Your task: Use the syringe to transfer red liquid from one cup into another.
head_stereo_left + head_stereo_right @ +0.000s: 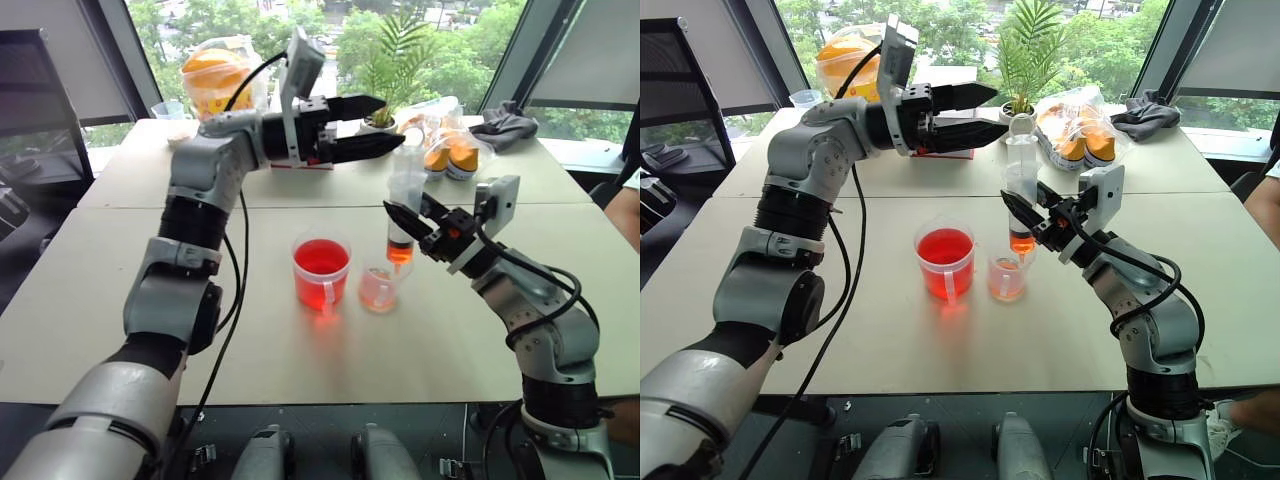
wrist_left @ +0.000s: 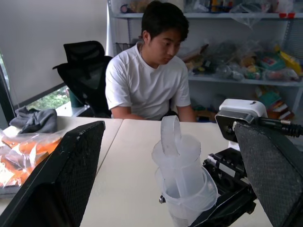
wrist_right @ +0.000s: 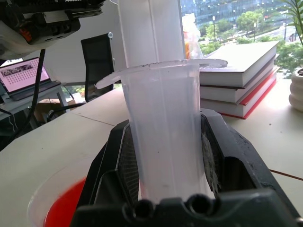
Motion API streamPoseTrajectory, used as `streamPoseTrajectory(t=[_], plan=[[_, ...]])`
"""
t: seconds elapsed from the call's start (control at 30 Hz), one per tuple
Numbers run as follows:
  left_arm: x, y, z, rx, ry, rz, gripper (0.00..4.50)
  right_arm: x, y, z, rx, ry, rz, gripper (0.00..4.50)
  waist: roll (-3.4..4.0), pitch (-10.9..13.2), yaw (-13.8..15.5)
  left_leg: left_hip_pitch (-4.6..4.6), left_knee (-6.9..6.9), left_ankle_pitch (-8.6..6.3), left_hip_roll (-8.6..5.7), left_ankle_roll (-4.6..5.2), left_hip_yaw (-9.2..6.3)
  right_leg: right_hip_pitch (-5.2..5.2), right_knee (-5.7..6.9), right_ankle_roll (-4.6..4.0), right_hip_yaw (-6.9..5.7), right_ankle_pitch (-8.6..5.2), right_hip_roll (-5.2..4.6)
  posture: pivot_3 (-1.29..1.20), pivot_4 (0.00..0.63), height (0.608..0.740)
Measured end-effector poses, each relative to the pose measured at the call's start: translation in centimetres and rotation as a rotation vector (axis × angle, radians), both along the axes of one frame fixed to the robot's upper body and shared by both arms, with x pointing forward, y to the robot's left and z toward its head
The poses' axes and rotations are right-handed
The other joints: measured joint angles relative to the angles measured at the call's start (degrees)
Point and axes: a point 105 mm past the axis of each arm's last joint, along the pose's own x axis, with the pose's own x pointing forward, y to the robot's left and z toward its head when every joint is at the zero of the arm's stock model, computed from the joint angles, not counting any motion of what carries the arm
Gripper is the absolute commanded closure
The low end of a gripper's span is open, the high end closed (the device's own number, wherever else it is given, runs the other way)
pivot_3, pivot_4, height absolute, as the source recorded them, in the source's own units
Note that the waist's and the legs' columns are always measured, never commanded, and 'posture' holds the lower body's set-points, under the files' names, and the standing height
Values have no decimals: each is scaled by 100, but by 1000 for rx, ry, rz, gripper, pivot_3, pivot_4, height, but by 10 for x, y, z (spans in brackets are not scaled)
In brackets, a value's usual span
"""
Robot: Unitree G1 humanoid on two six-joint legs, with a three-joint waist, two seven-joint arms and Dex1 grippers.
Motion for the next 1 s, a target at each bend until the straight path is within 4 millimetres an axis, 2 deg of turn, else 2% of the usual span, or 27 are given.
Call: streamPoseTrajectory(t=[0.1, 0.2, 0.37, 0.43, 0.5, 0.87, 1.0], plan=[[3, -7, -8, 7, 22, -7, 28, 0, 1, 0, -3, 0, 0, 3080, -1, 1, 12, -1, 1, 0, -1, 0, 0, 0, 0, 0, 1, 0, 0, 0, 150, 740], [5, -12, -15, 14, 39, -19, 825, -3, 6, 2, -12, -12, 16, 3080, -1, 1, 13, -1, 1, 0, -1, 0, 0, 0, 0, 1, 1, 0, 0, 0, 150, 740], [1, -23, -12, 14, 29, -60, 3253, -2, 3, 3, -10, -15, -7, 3080, -5, 3, 19, -2, 1, 0, -2, 0, 0, 0, -1, 1, 1, -1, 0, 0, 150, 740], [0, -24, -12, 16, 27, -68, 3960, -2, 1, 3, -24, -11, -22, 3080, -5, 3, 16, -2, 1, 0, -1, 0, 0, 0, -1, 1, 1, -1, 0, 0, 150, 740], [0, -24, -13, 14, 32, -71, 4116, -1, 0, 3, -28, -11, -24, 3080, -5, 3, 12, -1, 1, 0, -1, 0, -1, 0, 0, 1, 1, -1, 0, 0, 150, 740], [-7, -23, -10, 32, 8, -107, 4124, -3, 2, 5, -35, -22, -16, 3080, -5, 3, 13, -1, 1, 0, -1, 0, -1, 0, 0, 1, 2, -1, 1, 0, 150, 740], [-11, -23, -14, 30, 2, -115, 4124, -4, 4, 4, -44, -16, -10, 3080, -5, 3, 14, -1, 1, 0, 0, 0, -1, 0, 0, 1, 4, -1, 1, 0, 150, 740]])
